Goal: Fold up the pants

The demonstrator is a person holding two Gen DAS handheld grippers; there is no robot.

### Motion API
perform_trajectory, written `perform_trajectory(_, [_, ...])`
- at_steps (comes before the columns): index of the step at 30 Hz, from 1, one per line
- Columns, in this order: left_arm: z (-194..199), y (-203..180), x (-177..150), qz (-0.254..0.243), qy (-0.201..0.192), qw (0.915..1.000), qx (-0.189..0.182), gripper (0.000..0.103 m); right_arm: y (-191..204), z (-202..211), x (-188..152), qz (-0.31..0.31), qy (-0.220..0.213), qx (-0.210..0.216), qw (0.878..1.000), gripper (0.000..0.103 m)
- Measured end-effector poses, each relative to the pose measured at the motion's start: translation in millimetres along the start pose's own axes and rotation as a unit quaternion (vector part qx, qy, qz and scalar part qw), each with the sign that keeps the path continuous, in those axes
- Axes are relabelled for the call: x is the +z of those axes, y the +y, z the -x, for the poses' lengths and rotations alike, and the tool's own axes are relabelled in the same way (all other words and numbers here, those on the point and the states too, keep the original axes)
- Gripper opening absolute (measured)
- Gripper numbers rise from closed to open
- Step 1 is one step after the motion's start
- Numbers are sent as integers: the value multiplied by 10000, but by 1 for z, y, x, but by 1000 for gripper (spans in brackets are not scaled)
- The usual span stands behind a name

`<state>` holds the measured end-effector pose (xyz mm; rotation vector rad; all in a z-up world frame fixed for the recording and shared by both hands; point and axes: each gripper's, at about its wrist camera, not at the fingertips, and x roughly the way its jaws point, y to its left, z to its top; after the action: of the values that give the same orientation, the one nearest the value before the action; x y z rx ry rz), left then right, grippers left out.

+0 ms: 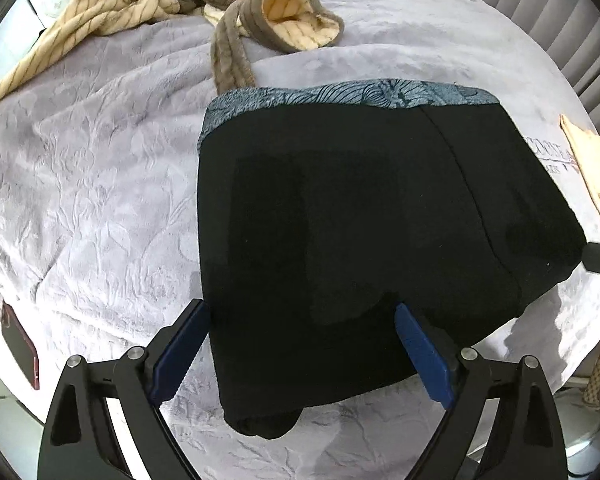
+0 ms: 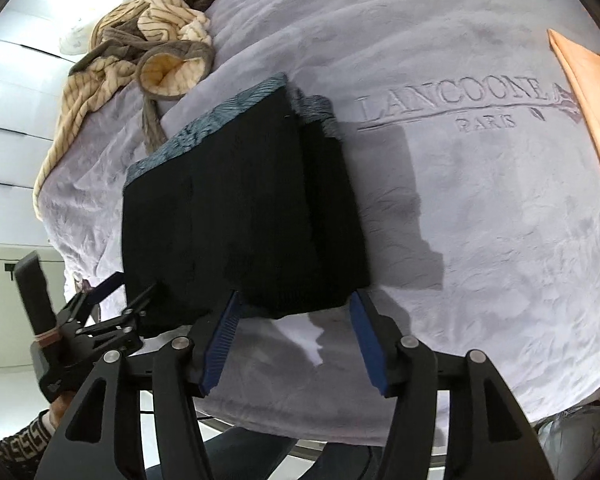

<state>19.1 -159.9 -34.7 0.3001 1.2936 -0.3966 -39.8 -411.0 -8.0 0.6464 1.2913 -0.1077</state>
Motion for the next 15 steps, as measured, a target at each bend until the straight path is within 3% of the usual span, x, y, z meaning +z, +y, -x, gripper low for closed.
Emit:
perform_trajectory(2, [-3, 5, 2, 46, 56, 10000, -17, 94, 8, 5, -1, 48, -160, -134, 9998, 62])
perform_trajectory(7, [-4, 11, 1, 149, 195, 9997, -92, 94, 32, 15, 6, 210, -473, -16, 9987, 62])
perform_trajectory(9, [-7, 13, 0, 205, 292, 9993, -144, 95, 40, 7, 10, 300, -418, -27, 9987, 62])
perform_trajectory(10, [-9, 15, 1, 239, 337, 9991, -133, 102, 43, 2, 10, 343, -363, -45, 9987, 62])
perform_trajectory(15, [-16, 19, -4, 395, 517, 9977, -199, 103, 45, -33, 1, 607, -6, -420, 9973, 61])
